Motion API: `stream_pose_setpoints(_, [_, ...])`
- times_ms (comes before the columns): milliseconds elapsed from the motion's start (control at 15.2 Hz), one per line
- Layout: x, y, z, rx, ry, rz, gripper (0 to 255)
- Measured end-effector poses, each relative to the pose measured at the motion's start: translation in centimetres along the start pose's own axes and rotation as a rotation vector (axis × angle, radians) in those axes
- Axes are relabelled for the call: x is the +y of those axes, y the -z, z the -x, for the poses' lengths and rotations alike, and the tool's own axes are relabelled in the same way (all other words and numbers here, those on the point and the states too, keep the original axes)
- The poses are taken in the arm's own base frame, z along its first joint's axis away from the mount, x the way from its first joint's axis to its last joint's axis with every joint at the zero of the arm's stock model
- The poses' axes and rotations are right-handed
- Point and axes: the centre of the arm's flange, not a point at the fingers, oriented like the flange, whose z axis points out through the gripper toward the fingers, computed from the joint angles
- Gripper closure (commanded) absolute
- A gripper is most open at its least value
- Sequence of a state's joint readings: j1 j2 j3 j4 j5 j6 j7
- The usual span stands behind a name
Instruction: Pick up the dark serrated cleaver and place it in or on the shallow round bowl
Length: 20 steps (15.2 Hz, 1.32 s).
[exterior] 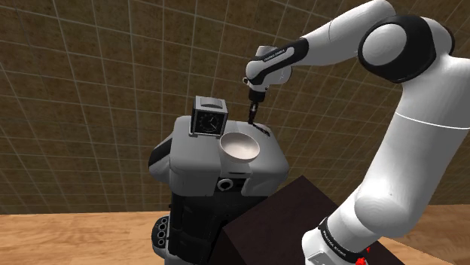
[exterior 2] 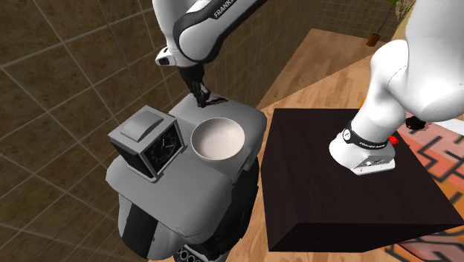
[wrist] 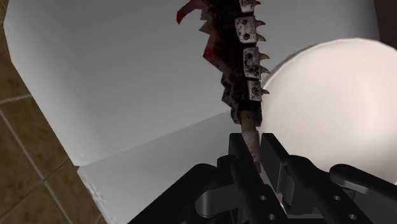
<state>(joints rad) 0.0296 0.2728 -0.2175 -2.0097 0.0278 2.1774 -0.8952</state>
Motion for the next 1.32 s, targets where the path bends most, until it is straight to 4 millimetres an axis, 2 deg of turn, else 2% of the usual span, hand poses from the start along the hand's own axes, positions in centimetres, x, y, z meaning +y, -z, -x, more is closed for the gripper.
stream_pose_setpoints(660, [-10.2,-0.8,-8.6,0.000,0.000,0.000,255])
stream_pose_setpoints(858, [-11.2,-1.5,-9.6,0.012,0.004,0.006,255])
stream_pose_setpoints(1188, [-11.2,-3.5,-10.2,0.023,0.008,0.012,255])
stream_pose_setpoints(1320, [-11.2,-5.5,-10.1,0.012,0.003,0.006,255])
